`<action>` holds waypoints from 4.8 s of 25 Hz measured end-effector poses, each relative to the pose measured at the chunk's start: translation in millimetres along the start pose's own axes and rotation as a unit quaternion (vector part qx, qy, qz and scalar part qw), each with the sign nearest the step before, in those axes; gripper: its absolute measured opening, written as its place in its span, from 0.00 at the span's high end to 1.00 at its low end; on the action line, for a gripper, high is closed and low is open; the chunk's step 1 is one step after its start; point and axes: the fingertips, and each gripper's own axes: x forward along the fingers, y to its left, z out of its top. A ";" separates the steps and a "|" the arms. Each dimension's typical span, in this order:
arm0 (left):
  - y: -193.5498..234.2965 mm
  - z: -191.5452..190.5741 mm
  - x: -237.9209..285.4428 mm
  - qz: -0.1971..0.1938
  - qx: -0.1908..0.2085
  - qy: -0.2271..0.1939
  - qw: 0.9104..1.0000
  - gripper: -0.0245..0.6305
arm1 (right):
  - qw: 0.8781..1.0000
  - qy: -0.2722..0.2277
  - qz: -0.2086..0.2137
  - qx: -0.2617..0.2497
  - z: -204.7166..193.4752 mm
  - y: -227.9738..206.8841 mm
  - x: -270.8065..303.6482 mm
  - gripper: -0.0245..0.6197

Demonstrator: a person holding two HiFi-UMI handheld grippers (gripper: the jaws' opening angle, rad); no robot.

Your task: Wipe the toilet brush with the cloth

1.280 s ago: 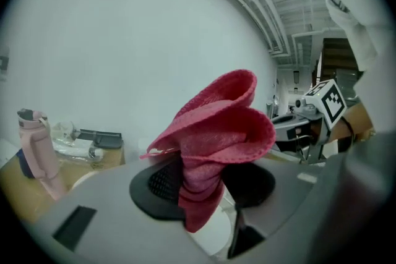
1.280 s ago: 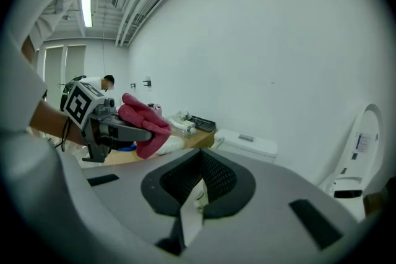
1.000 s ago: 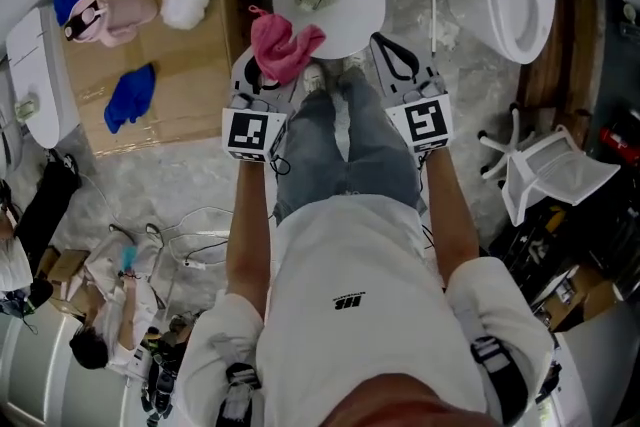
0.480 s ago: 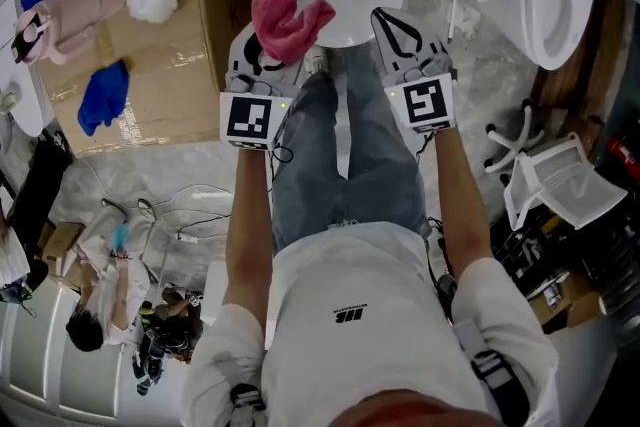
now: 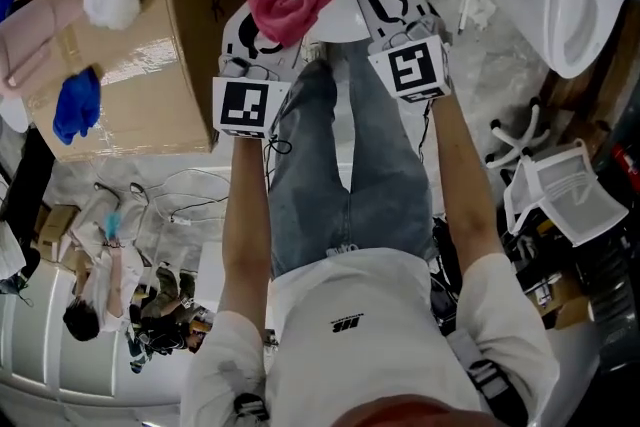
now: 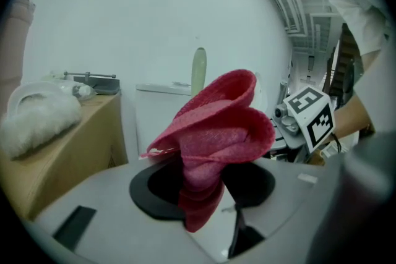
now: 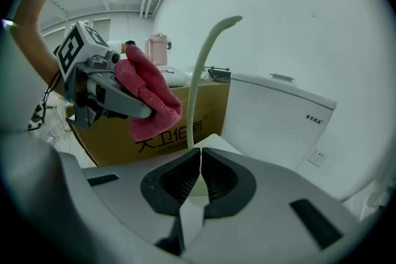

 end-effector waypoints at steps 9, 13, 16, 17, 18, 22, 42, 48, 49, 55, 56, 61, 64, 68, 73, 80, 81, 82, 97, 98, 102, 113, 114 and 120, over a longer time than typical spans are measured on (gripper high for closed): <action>11.5 -22.8 36.3 0.008 -0.021 -0.006 1.000 0.68 | 0.999 0.029 0.031 0.002 -34.8 -11.0 55.0 0.96; 15.4 -24.4 48.5 0.007 -0.033 -0.010 0.999 0.68 | 0.996 0.034 0.071 -0.035 -38.7 -4.0 69.6 0.93; 16.6 -26.9 54.6 0.006 -0.040 -0.003 0.999 0.68 | 0.993 0.028 0.103 -0.049 -40.2 4.1 74.7 0.86; 16.8 -27.7 56.6 0.005 -0.041 0.000 0.999 0.68 | 0.993 0.024 0.109 -0.049 -39.2 5.2 76.4 0.85; 17.0 -27.4 58.8 0.005 -0.041 0.000 0.999 0.68 | 0.992 0.020 0.113 -0.049 -37.8 6.0 78.4 0.83; 15.8 -27.0 69.1 0.002 -0.041 -0.007 0.999 0.68 | 0.991 0.024 0.120 -0.058 -40.4 11.2 90.2 0.82; 23.9 -55.2 112.0 0.002 -0.027 0.006 1.000 0.73 | 0.991 0.017 0.109 -0.075 -52.7 17.8 108.4 0.85; 20.8 -39.7 104.9 0.002 -0.035 -0.004 0.999 0.75 | 0.991 0.017 0.105 -0.076 -53.2 16.0 106.9 0.85; 21.3 -36.0 102.3 0.002 -0.034 -0.006 0.999 0.75 | 0.991 0.017 0.106 -0.077 -53.0 16.3 107.4 0.85; 21.9 -10.0 85.7 -0.006 -0.025 -0.016 1.000 0.75 | 0.991 0.025 0.104 -0.076 -52.0 17.9 110.1 0.85; 21.6 -4.3 83.3 -0.008 -0.023 -0.021 0.999 0.75 | 0.991 0.026 0.104 -0.075 -52.0 18.0 110.4 0.85; 18.8 30.6 70.3 -0.016 -0.017 -0.045 0.999 0.74 | 0.991 0.034 0.102 -0.075 -52.2 17.8 110.1 0.85; 16.4 58.2 61.8 -0.023 -0.013 -0.071 0.997 0.74 | 0.991 0.039 0.101 -0.079 -52.7 18.5 110.5 0.85; 16.5 89.7 51.7 -0.028 -0.009 -0.092 0.995 0.73 | 0.990 0.046 0.099 -0.087 -52.6 20.6 112.1 0.85; 13.5 119.2 47.1 -0.047 -0.010 -0.111 0.993 0.69 | 0.990 0.050 0.097 -0.092 -52.9 21.2 112.8 0.85; 11.2 107.7 59.3 -0.049 -0.004 -0.086 0.995 0.68 | 0.990 0.051 0.094 -0.095 -53.9 20.2 113.0 0.85; 11.7 100.8 61.2 -0.046 -0.005 -0.077 0.996 0.68 | 0.990 0.050 0.095 -0.095 -54.1 20.4 113.0 0.85; 12.2 93.8 63.6 -0.045 -0.005 -0.069 0.997 0.68 | 0.990 0.050 0.095 -0.095 -54.2 20.8 112.9 0.85; 17.1 -14.4 106.4 -0.020 -0.006 0.016 1.000 0.75 | 0.990 0.036 0.093 -0.097 -53.0 19.7 111.1 0.85; 18.4 -21.2 108.8 -0.019 -0.003 0.021 1.000 0.75 | 0.990 0.035 0.093 -0.097 -53.1 20.0 111.8 0.85; 22.7 -46.1 119.0 -0.013 0.010 0.039 0.999 0.77 | 0.990 0.034 0.093 -0.097 -53.6 20.3 114.0 0.85; 20.9 -53.0 119.6 -0.019 0.008 0.051 0.998 0.77 | 0.990 0.038 0.092 -0.097 -54.4 21.2 112.6 0.85; 20.6 -54.2 118.2 -0.020 0.009 0.060 0.998 0.77 | 0.990 0.038 0.092 -0.097 -54.5 21.3 113.1 0.85; 18.4 -33.1 109.0 -0.020 0.013 0.044 0.999 0.77 | 0.990 0.041 0.092 -0.097 -54.3 20.6 113.2 0.85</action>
